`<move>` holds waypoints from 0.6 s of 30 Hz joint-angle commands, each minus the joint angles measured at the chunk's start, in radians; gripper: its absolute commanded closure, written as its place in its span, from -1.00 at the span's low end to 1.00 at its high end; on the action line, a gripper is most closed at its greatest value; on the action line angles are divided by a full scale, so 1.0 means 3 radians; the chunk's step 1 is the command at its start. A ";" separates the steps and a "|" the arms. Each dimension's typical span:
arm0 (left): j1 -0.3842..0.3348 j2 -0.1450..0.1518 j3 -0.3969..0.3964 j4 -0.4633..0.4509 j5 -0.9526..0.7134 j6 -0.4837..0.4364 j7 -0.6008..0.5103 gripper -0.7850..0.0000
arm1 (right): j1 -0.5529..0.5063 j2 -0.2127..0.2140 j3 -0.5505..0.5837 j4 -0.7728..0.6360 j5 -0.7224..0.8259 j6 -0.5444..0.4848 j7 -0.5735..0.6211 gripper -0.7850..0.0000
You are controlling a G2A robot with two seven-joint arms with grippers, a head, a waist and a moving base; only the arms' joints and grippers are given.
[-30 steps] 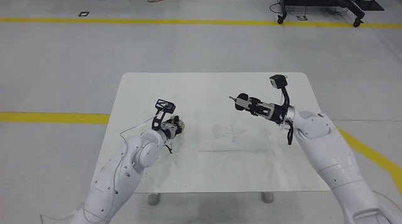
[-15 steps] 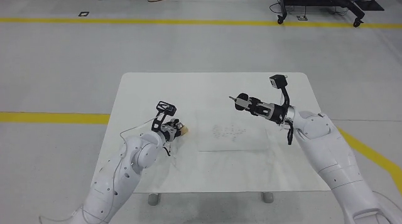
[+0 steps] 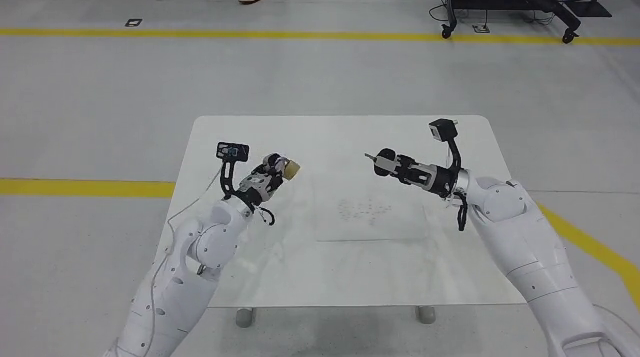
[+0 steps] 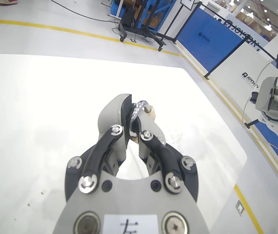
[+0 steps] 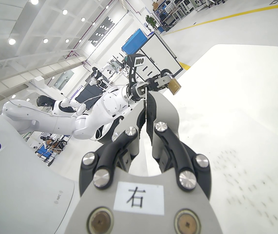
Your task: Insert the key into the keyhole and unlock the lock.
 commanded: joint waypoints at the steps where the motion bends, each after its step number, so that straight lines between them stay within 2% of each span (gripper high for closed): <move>1: -0.0002 -0.0001 -0.0013 -0.0015 -0.0012 0.0006 -0.0058 1.00 | 0.0000 0.0000 0.0000 0.0000 0.0000 0.0000 0.0000 1.00; 3: 0.0072 -0.0029 -0.0017 0.0042 -0.0398 0.0043 0.0042 1.00 | 0.0000 0.0000 0.0000 0.0000 0.0000 0.0000 0.0000 1.00; 5: 0.0046 -0.0066 -0.0080 0.0203 -0.1181 -0.0003 -0.0052 1.00 | -0.0035 -0.0009 -0.0042 0.0003 -0.0060 0.0068 -0.0070 1.00; 8: -0.0078 -0.0095 -0.0181 0.0461 -0.2019 -0.0005 -0.0360 1.00 | -0.0049 -0.0072 -0.0208 0.0059 -0.0024 0.0062 -0.0361 1.00; 12: -0.0267 -0.0133 -0.0302 0.0789 -0.3017 0.0023 -0.0748 1.00 | 0.0109 -0.0200 -0.0530 0.0177 -0.0011 0.0097 -0.0703 1.00; 15: -0.0411 -0.0184 -0.0315 0.1050 -0.3803 0.0164 -0.1016 1.00 | 0.0253 -0.0296 -0.0739 0.0235 0.0028 0.0111 -0.0879 1.00; 18: -0.0623 -0.0227 -0.0216 0.1299 -0.4131 0.0320 -0.1292 1.00 | 0.0379 -0.0371 -0.0880 0.0321 0.0035 0.0169 -0.1013 1.00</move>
